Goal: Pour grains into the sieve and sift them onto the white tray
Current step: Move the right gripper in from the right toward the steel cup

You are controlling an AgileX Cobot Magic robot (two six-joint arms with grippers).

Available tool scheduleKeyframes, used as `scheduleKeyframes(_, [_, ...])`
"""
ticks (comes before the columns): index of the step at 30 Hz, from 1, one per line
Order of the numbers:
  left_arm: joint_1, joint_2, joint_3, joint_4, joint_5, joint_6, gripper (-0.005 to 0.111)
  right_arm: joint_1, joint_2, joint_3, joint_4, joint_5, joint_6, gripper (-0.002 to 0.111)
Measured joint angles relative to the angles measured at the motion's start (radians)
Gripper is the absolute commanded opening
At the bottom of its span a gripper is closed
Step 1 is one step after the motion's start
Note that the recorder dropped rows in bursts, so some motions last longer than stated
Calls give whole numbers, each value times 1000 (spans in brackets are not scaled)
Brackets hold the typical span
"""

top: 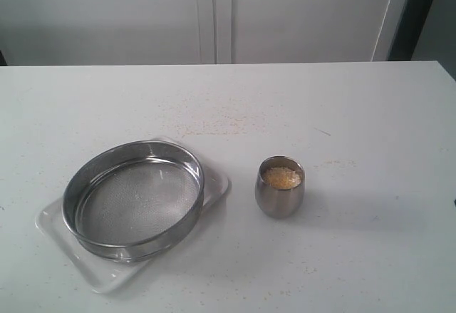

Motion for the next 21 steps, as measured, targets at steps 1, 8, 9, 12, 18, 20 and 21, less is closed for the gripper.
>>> scheduleKeyframes(1, [0, 0, 0, 0, 0, 0, 0, 0, 31, 0, -5, -21, 0, 0])
scheduleKeyframes(8, [0, 0, 0, 0, 0, 0, 0, 0, 330, 0, -55, -165, -9, 0])
scheduleKeyframes(9, [0, 0, 0, 0, 0, 0, 0, 0, 370, 0, -61, -179, -9, 0])
scheduleKeyframes(12, [0, 0, 0, 0, 0, 0, 0, 0, 516, 0, -75, -246, -20, 0])
scheduleKeyframes(18, [0, 0, 0, 0, 0, 0, 0, 0, 758, -16, -127, -326, -29, 0])
scheduleKeyframes(20, [0, 0, 0, 0, 0, 0, 0, 0, 832, -34, -160, -355, -32, 0])
scheduleKeyframes(21, [0, 0, 0, 0, 0, 0, 0, 0, 867, -42, -176, -371, -32, 0])
